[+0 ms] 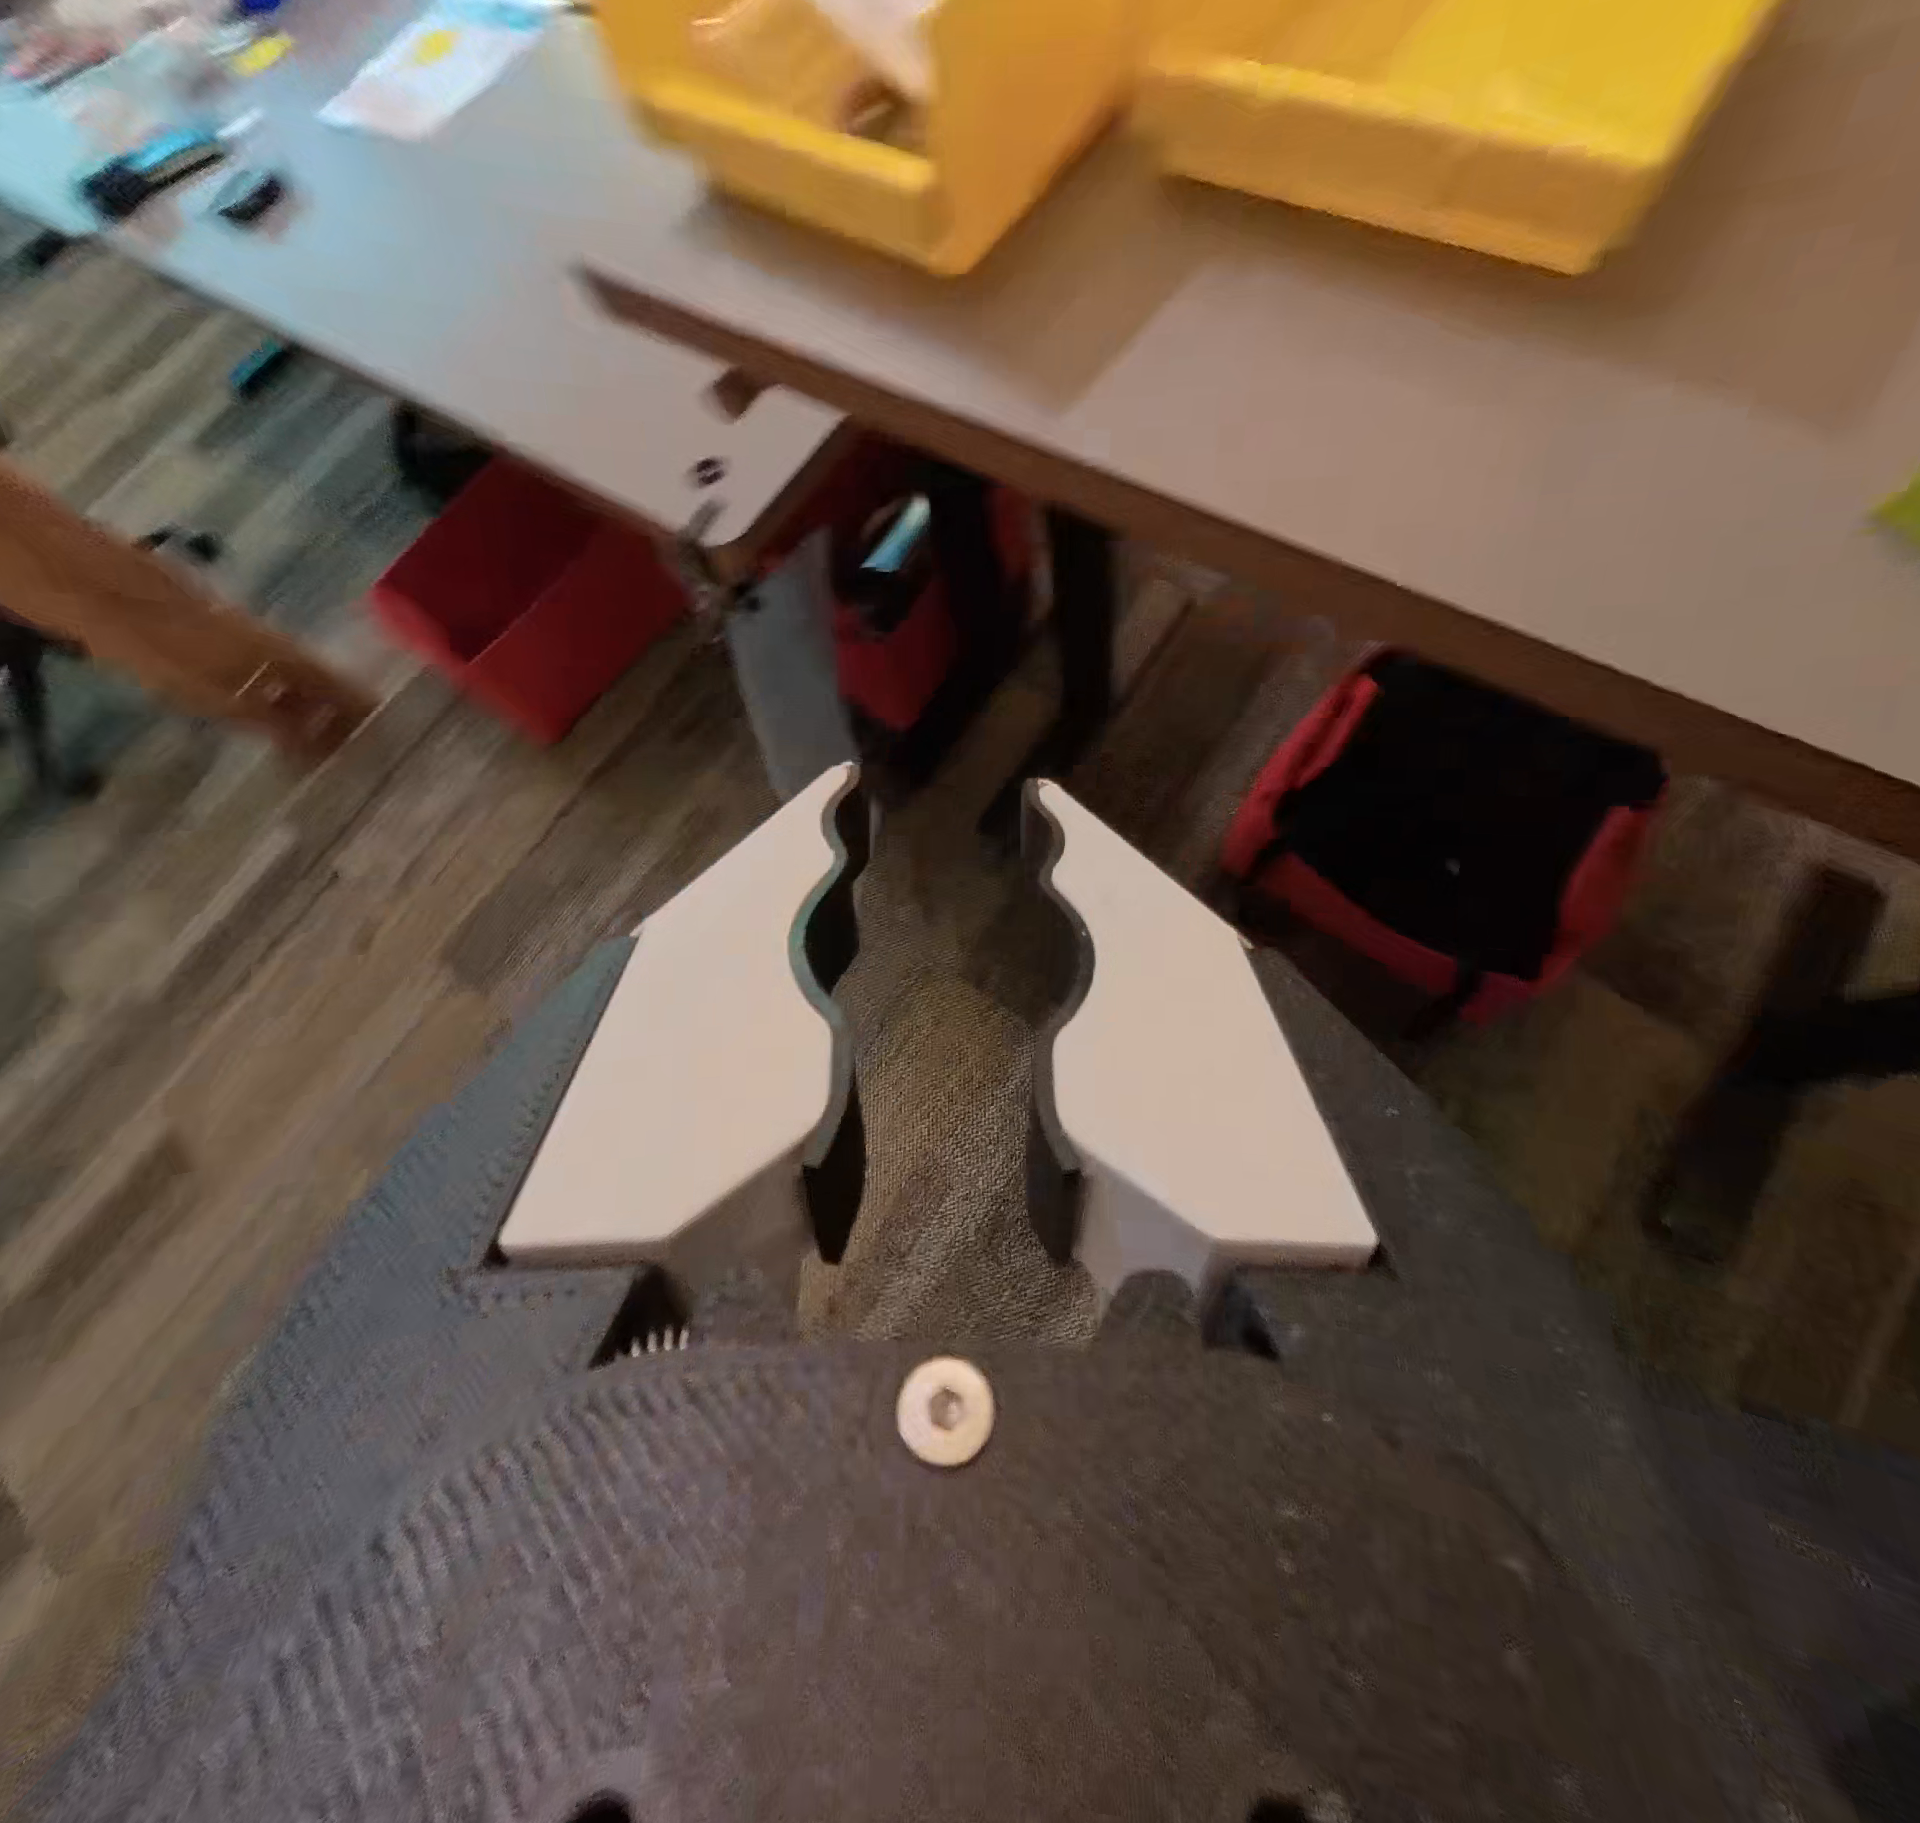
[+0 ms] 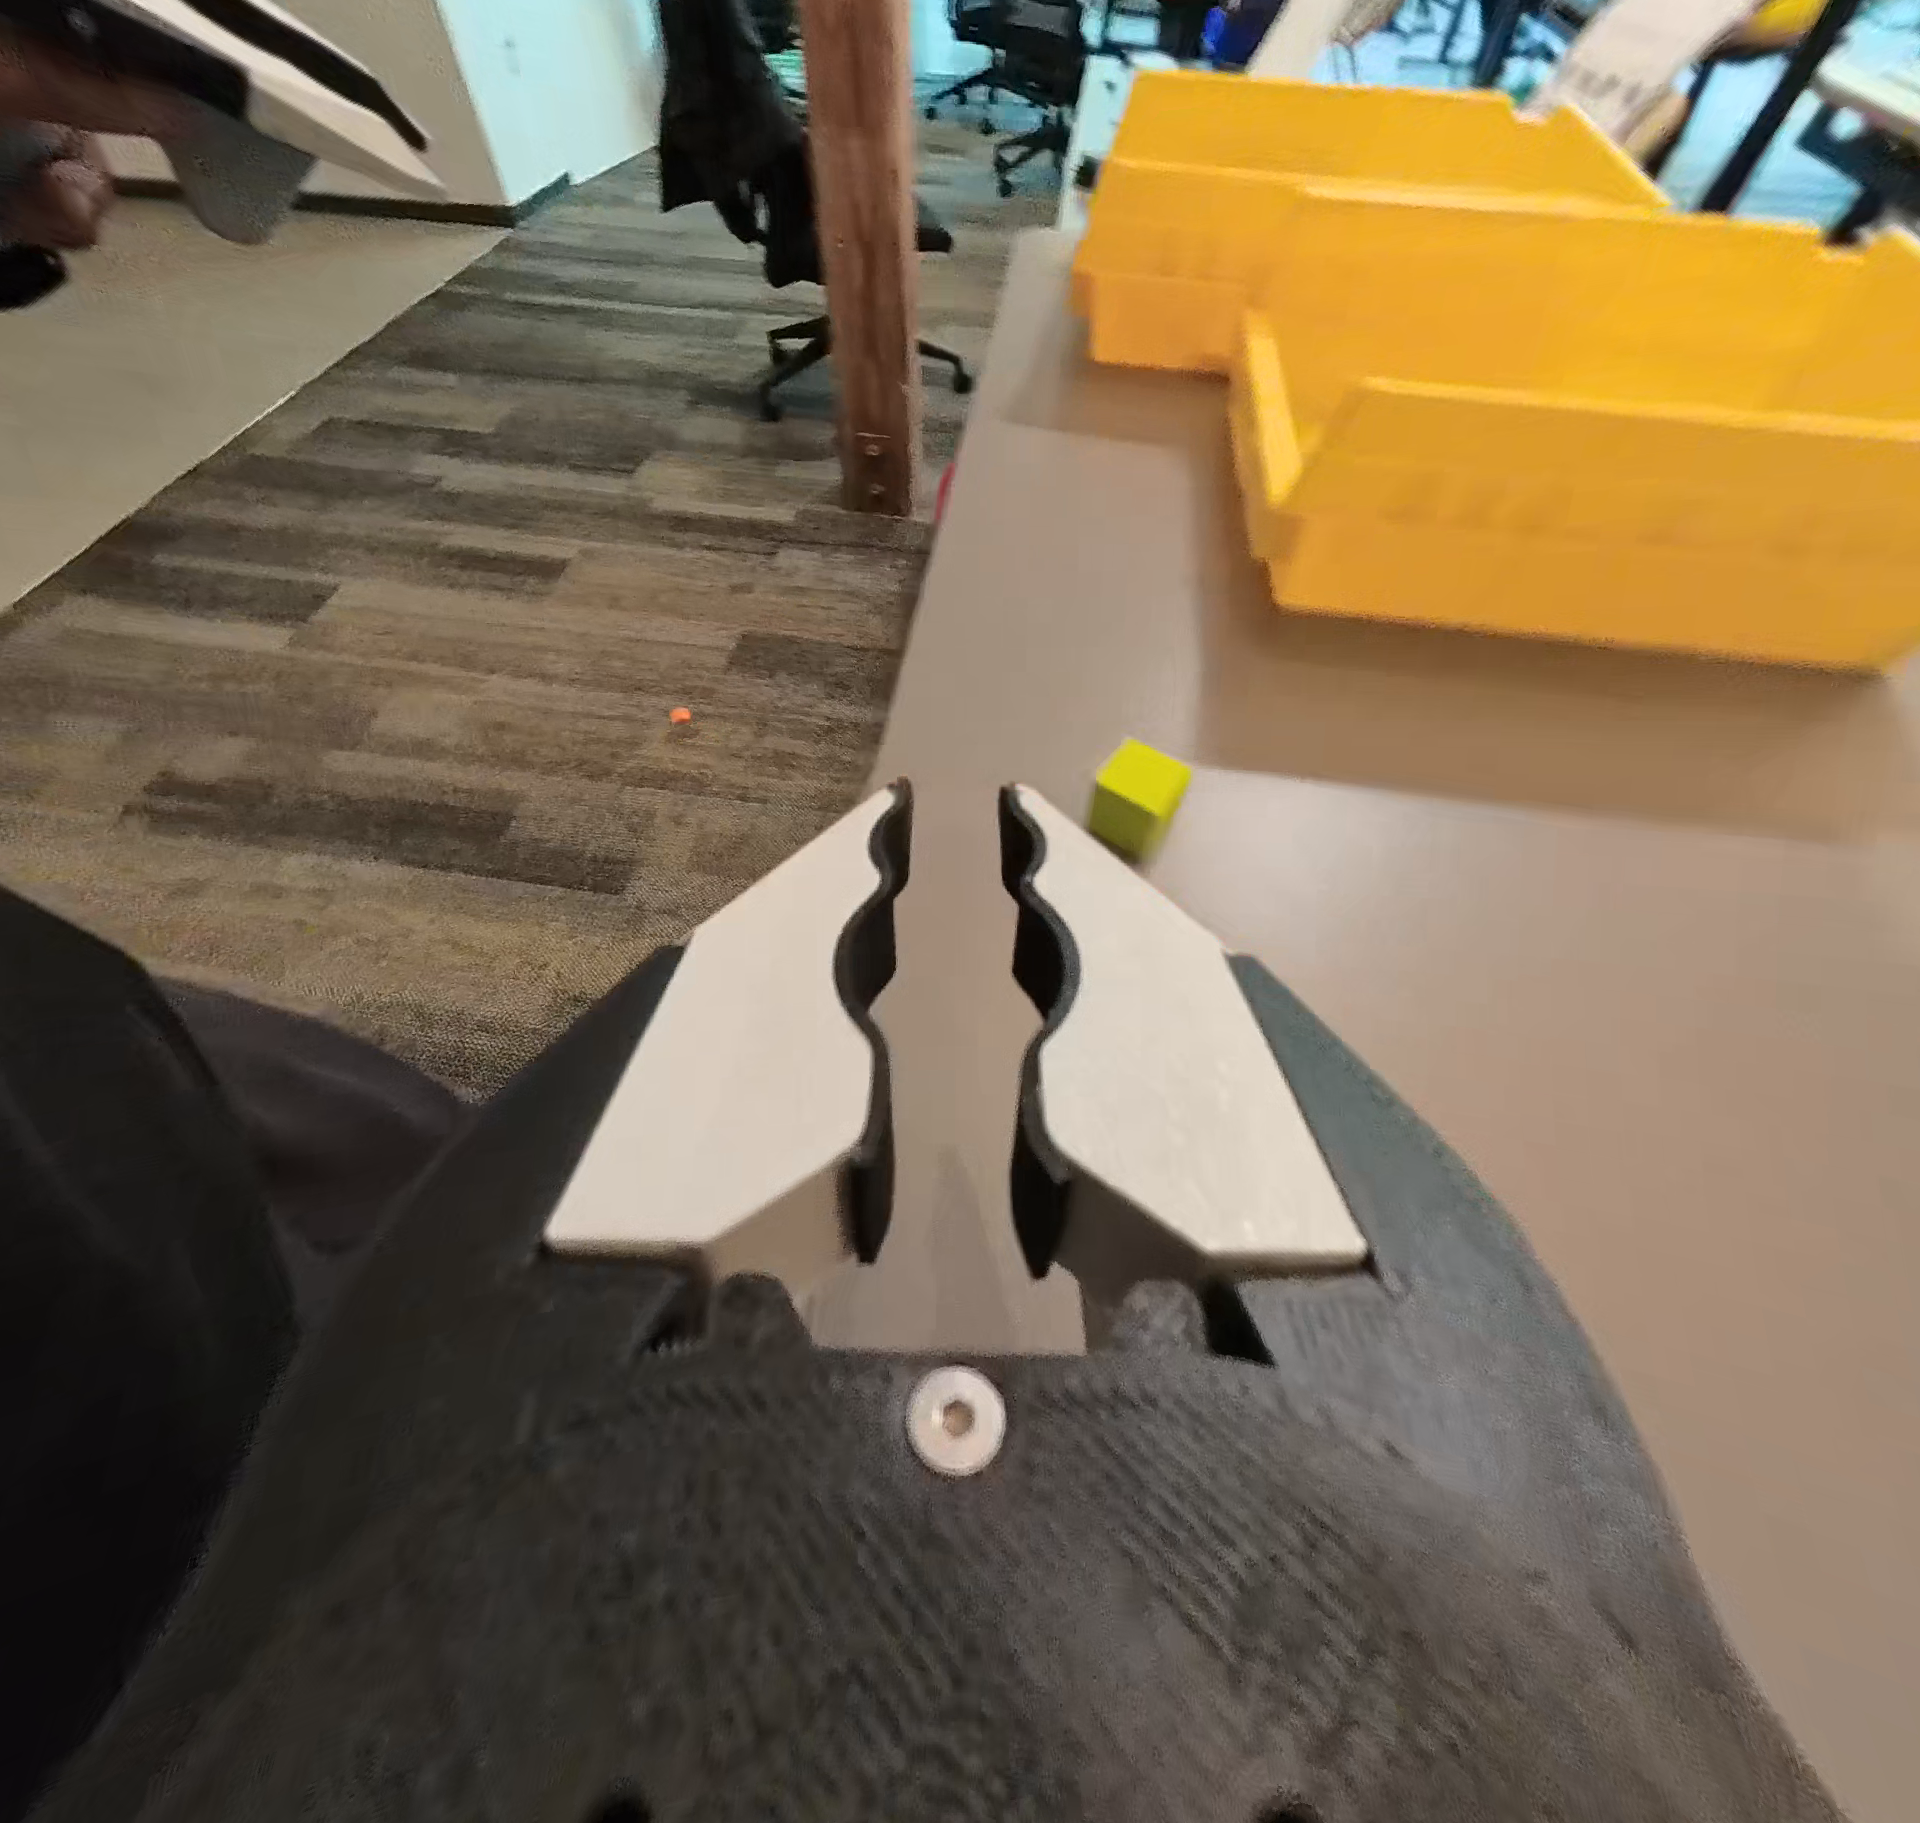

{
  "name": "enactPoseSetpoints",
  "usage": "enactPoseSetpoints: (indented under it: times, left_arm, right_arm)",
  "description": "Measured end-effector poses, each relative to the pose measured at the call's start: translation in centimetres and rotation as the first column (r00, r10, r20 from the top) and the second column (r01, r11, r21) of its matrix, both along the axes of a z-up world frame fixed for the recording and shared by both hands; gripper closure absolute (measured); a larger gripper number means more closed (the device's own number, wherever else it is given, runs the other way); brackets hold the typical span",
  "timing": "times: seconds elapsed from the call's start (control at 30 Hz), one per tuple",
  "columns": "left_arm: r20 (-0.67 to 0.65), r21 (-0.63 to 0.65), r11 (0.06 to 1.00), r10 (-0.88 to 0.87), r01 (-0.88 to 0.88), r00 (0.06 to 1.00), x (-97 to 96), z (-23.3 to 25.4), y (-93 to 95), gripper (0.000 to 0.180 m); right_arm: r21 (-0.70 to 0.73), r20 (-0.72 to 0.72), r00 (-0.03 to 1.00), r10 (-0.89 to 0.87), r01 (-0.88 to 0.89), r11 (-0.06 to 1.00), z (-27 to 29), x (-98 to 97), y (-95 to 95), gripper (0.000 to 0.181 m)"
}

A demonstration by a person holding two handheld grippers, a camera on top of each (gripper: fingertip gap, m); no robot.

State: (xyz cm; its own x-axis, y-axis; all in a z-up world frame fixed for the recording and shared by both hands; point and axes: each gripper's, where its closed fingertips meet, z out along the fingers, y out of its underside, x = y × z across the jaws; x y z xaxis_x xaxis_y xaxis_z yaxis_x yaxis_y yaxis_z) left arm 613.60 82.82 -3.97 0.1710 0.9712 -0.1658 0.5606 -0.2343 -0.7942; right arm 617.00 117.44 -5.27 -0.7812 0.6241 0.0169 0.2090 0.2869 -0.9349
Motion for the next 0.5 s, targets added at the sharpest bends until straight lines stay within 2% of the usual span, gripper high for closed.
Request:
enactPoseSetpoints:
  times: [0.1, 0.23, 0.37, 0.5]
  left_arm:
    - [-0.083, 0.086, 0.985, 0.156, -0.148, 0.984, 4.2, 1.6, -5.2, 0.156]
    - [-0.118, 0.142, 0.952, 0.288, -0.271, 0.95, 8.9, 1.1, -11.8, 0.156]
    - [-0.092, 0.157, 0.922, 0.37, -0.354, 0.924, 13.6, -1.7, -19.5, 0.156]
    - [-0.045, 0.18, 0.896, 0.42, -0.406, 0.906, 18.5, -4.6, -28.0, 0.154]
  right_arm:
    - [-0.002, -0.039, 0.995, 0.091, -0.091, 0.996, 1.5, 0.1, -4.6, 0.166]
    - [-0.027, -0.046, 0.978, 0.204, -0.206, 0.978, 2.8, 1.0, -12.9, 0.167]
    - [0.011, -0.008, 0.953, 0.301, -0.301, 0.953, 1.9, 2.3, -23.1, 0.16]
    - [0.116, -0.023, 0.937, 0.35, -0.345, 0.931, 1.0, 3.3, -34.3, 0.152]
